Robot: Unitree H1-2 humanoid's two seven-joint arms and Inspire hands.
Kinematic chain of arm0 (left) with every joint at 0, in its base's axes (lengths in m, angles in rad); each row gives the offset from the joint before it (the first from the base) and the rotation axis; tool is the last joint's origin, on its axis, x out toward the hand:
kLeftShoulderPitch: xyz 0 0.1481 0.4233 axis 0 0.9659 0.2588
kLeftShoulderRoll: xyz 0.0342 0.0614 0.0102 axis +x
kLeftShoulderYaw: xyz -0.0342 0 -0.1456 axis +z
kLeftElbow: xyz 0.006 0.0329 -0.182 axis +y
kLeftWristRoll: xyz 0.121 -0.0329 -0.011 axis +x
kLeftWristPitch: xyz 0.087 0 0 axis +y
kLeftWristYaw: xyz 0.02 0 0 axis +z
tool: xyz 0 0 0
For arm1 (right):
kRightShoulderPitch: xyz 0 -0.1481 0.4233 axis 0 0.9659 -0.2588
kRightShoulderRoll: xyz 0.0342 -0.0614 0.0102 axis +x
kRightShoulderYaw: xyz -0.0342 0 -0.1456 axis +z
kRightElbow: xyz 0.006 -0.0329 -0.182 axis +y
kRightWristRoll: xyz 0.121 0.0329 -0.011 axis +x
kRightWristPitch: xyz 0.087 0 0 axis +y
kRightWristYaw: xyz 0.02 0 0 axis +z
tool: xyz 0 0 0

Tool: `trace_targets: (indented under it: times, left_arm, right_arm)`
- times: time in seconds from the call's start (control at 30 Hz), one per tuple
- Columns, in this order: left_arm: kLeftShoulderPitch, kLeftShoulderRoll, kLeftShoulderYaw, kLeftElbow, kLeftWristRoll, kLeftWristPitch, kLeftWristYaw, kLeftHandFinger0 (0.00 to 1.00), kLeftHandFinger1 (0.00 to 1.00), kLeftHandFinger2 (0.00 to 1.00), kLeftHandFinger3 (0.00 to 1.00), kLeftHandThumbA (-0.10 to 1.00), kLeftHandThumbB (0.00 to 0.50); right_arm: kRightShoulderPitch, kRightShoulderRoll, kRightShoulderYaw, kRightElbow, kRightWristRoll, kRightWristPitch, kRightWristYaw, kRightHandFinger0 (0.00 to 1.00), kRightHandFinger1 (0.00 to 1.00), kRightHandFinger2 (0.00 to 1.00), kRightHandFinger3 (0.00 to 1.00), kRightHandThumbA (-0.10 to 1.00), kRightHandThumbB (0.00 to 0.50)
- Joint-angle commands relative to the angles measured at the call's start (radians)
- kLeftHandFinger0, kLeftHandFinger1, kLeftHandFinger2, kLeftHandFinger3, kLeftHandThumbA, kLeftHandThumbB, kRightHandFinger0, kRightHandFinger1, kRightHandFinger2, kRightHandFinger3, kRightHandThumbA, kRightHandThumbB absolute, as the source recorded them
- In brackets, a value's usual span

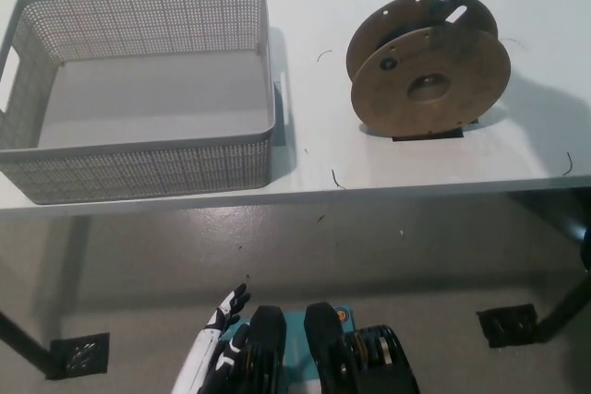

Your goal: Use the right hand to pick up a 3d printing filament and place it into a container on the left side

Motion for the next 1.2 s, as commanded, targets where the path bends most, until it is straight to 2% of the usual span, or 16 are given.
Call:
trace_targets:
  times: [0.0, 0.1, 0.23, 0.27, 0.33, 0.43, 0.5, 0.67, 0.83, 0.93, 1.03, 1.07, 1.1, 1.13, 1.17]
  left_arm:
    - [-0.001, 0.006, -0.002, -0.035, 0.002, -0.057, 0.034, 1.0, 1.0, 1.0, 1.0, 1.0, 0.21]
    - [-0.003, 0.01, -0.002, -0.036, 0.008, -0.057, 0.037, 1.0, 1.0, 1.0, 1.0, 1.0, 0.208]
    - [-0.001, 0.012, -0.003, -0.041, 0.004, -0.057, 0.034, 1.0, 1.0, 1.0, 1.0, 1.0, 0.202]
    - [0.0, 0.013, -0.005, -0.041, 0.002, -0.057, 0.034, 1.0, 1.0, 1.0, 1.0, 1.0, 0.199]
    - [-0.001, 0.013, -0.005, -0.043, 0.006, -0.057, 0.037, 1.0, 1.0, 1.0, 1.0, 1.0, 0.199]
    - [-0.003, 0.013, -0.004, -0.041, 0.005, -0.057, 0.04, 1.0, 1.0, 1.0, 1.0, 1.0, 0.199]
    - [-0.007, 0.019, -0.001, -0.041, 0.009, -0.057, 0.04, 1.0, 1.0, 1.0, 1.0, 1.0, 0.201]
    - [-0.008, 0.026, -0.003, -0.038, 0.0, -0.057, 0.034, 1.0, 1.0, 1.0, 1.0, 1.0, 0.216]
    - [-0.006, 0.023, -0.001, -0.043, 0.0, -0.057, 0.031, 1.0, 1.0, 1.0, 1.0, 1.0, 0.213]
    - [-0.007, 0.024, -0.005, -0.042, 0.0, -0.057, 0.033, 1.0, 1.0, 1.0, 1.0, 1.0, 0.205]
    - [-0.01, 0.025, -0.008, -0.039, 0.006, -0.057, 0.036, 1.0, 1.0, 1.0, 1.0, 1.0, 0.201]
    - [-0.009, 0.027, -0.009, -0.041, 0.005, -0.057, 0.035, 1.0, 1.0, 1.0, 1.0, 1.0, 0.192]
    - [-0.009, 0.028, -0.01, -0.043, 0.007, -0.057, 0.035, 1.0, 1.0, 1.0, 1.0, 1.0, 0.191]
    - [-0.009, 0.028, -0.009, -0.044, 0.004, -0.057, 0.032, 1.0, 1.0, 1.0, 1.0, 1.0, 0.193]
    - [-0.008, 0.028, -0.008, -0.046, 0.002, -0.057, 0.03, 1.0, 1.0, 1.0, 1.0, 1.0, 0.2]
  right_arm:
    - [-0.185, 0.043, 0.007, 0.113, -0.06, -0.062, 0.077, 1.0, 1.0, 1.0, 1.0, 1.0, 0.392]
    - [-0.2, 0.065, 0.037, 0.133, -0.107, -0.042, 0.066, 1.0, 1.0, 1.0, 1.0, 1.0, 0.389]
    - [-0.215, 0.09, 0.054, 0.18, -0.129, -0.048, 0.086, 1.0, 1.0, 1.0, 1.0, 1.0, 0.336]
    - [-0.218, 0.094, 0.062, 0.188, -0.14, -0.049, 0.089, 1.0, 1.0, 1.0, 1.0, 1.0, 0.351]
    - [-0.227, 0.102, 0.083, 0.204, -0.168, -0.068, 0.097, 1.0, 1.0, 1.0, 1.0, 1.0, 0.346]
    - [-0.237, 0.116, 0.112, 0.236, -0.203, -0.057, 0.099, 1.0, 1.0, 1.0, 1.0, 1.0, 0.4]
    - [-0.238, 0.122, 0.109, 0.261, -0.203, -0.069, 0.106, 1.0, 1.0, 1.0, 1.0, 1.0, 0.401]
    - [-0.214, 0.123, 0.135, 0.264, -0.257, -0.088, 0.055, 1.0, 1.0, 1.0, 1.0, 1.0, 0.484]
    - [-0.178, 0.12, 0.125, 0.253, -0.277, -0.086, 0.031, 1.0, 1.0, 1.0, 1.0, 1.0, 0.463]
    - [-0.135, 0.119, 0.086, 0.258, -0.257, -0.104, -0.013, 1.0, 1.0, 1.0, 1.0, 1.0, 0.433]
    - [-0.11, 0.129, 0.091, 0.294, -0.264, -0.168, 0.026, 1.0, 1.0, 1.0, 1.0, 1.0, 0.4]
    - [-0.095, 0.145, 0.108, 0.31, -0.289, -0.132, -0.01, 1.0, 1.0, 1.0, 1.0, 1.0, 0.488]
    - [-0.083, 0.149, 0.116, 0.31, -0.304, -0.116, -0.044, 1.0, 1.0, 1.0, 1.0, 1.0, 0.5]
    - [-0.072, 0.151, 0.107, 0.315, -0.297, -0.121, -0.048, 1.0, 1.0, 1.0, 1.0, 1.0, 0.491]
    - [-0.055, 0.156, 0.075, 0.329, -0.265, -0.113, -0.033, 1.0, 1.0, 1.0, 1.0, 1.0, 0.441]
